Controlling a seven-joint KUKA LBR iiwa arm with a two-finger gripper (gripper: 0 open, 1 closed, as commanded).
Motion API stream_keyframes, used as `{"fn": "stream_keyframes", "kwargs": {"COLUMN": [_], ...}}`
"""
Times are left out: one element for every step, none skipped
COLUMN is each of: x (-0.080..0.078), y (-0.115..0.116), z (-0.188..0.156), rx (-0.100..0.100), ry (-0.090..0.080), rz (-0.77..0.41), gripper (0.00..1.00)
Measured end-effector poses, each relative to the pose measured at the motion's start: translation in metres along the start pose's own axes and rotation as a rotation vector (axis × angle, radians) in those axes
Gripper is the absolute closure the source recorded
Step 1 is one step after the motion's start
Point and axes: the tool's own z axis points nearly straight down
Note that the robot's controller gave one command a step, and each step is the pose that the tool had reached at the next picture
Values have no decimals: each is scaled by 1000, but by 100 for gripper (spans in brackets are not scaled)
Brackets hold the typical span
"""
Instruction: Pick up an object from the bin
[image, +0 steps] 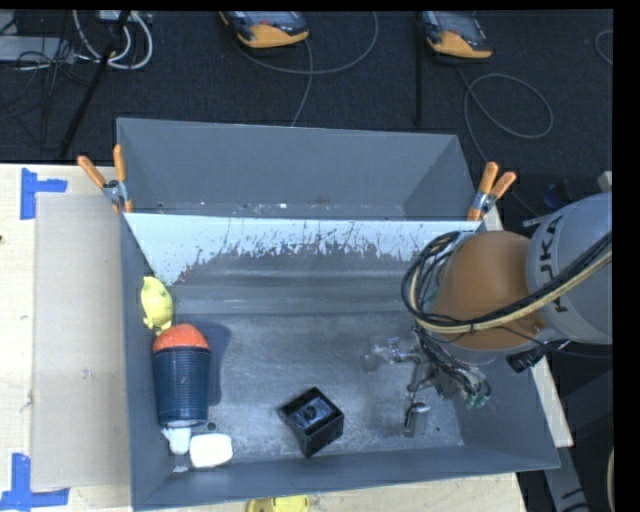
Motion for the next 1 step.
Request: {"fn": "stream_keyframes", "kwargs": {"x": [12], "y": [14], "z": [0], "rx": [-1], "ry": [1], "rz": [-89], "gripper": [0]}}
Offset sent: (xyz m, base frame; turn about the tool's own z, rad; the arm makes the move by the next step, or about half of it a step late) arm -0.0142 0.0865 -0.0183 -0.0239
